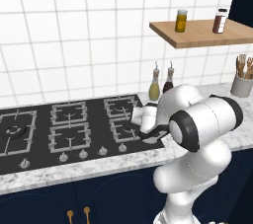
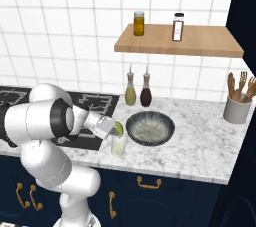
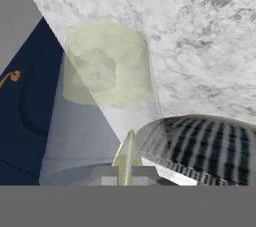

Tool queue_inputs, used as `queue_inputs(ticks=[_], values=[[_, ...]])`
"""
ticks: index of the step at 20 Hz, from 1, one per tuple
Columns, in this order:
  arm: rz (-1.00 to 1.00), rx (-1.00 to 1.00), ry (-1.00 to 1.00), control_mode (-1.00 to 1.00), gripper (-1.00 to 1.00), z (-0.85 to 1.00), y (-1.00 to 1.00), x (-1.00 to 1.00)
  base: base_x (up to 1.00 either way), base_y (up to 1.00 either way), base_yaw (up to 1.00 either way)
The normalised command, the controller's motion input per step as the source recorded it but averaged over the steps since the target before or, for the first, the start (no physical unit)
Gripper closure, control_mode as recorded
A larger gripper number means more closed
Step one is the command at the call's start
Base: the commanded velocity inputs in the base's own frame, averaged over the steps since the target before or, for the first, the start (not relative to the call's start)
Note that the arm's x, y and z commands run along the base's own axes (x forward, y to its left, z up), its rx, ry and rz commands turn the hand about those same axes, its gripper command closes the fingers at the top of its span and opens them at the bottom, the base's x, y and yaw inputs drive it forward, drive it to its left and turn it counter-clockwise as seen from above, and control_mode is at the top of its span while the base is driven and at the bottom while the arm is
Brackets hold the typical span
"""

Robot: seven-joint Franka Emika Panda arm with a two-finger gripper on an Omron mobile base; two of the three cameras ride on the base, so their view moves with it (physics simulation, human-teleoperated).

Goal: Grab a lemon wedge from the fridge and one ice cube from the ice bowl, and put them in the glass of lemonade.

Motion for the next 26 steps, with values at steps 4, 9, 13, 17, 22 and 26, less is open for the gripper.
queue_inputs(ticks=[4,9,13,17,22,26], values=[[0.0,-0.01,-0.14,-1.0,-1.0,-0.39,0.0,-0.18,0.0,0.0,0.0],[0.0,0.0,-0.16,-1.0,-1.0,-0.14,0.0,-0.27,0.0,0.0,0.0],[-0.01,0.0,-0.13,-1.0,-1.0,0.0,-0.05,-0.37,0.0,0.0,0.0],[-0.04,0.0,-0.12,-1.0,-1.0,0.02,-0.14,-0.45,0.0,0.0,0.0],[-0.04,0.0,-0.12,-1.0,-1.0,0.46,-0.07,-0.15,0.0,0.0,0.0],[-0.01,0.0,-0.14,-1.0,-1.0,0.56,0.0,-0.23,0.0,0.0,0.0]])
